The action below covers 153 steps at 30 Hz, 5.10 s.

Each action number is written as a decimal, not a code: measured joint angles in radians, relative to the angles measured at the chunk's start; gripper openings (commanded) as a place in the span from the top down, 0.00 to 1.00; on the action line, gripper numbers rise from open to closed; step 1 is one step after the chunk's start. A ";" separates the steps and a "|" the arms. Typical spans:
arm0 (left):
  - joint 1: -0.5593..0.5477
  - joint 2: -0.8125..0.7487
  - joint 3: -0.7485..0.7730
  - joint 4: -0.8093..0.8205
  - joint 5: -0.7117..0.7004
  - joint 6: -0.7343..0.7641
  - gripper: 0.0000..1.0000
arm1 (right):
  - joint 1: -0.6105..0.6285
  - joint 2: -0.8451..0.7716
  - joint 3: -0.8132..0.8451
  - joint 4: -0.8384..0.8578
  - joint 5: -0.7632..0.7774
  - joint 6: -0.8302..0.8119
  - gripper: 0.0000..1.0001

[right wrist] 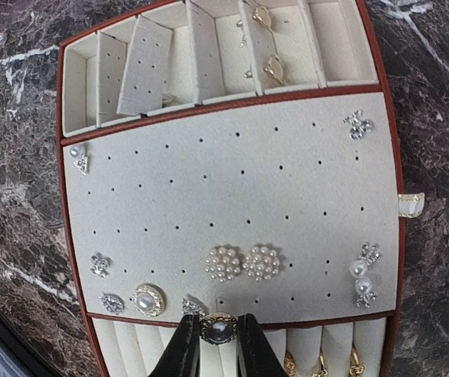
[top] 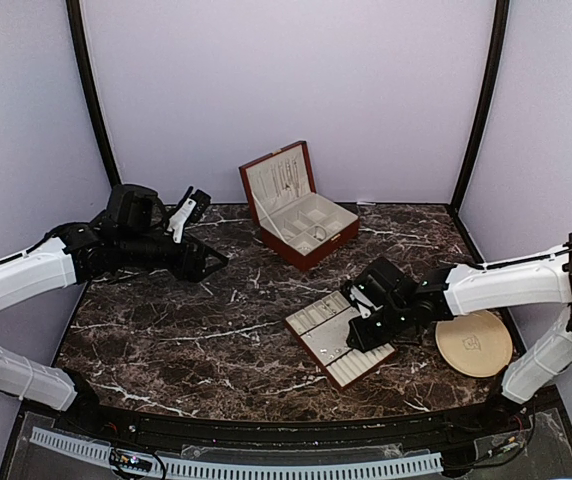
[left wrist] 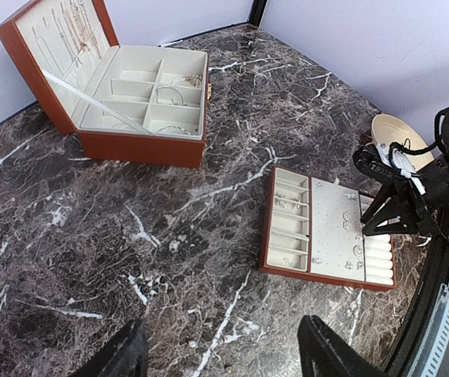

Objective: Organize the mixed jewelry
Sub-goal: Adjust the earring on the earring holder, then pick up the earring from the center of the board.

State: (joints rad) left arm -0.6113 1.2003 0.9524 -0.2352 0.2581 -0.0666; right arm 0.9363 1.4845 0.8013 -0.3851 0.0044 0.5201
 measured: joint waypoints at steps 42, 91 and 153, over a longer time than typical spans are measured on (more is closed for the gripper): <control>0.000 -0.011 -0.004 0.000 0.011 0.000 0.32 | 0.001 0.109 0.170 -0.217 -0.005 -0.040 0.85; 0.000 -0.020 -0.005 0.000 0.011 0.000 0.32 | 0.003 0.204 0.275 -0.319 0.026 -0.077 0.68; -0.043 0.394 -0.254 0.380 -0.056 -0.243 0.53 | -0.143 -0.310 -0.348 0.731 -0.116 0.150 0.31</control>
State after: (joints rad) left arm -0.6544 1.5940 0.6983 0.1448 0.2024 -0.3099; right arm 0.7933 1.1744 0.4538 0.3454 -0.1112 0.6697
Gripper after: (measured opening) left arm 0.459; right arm 0.690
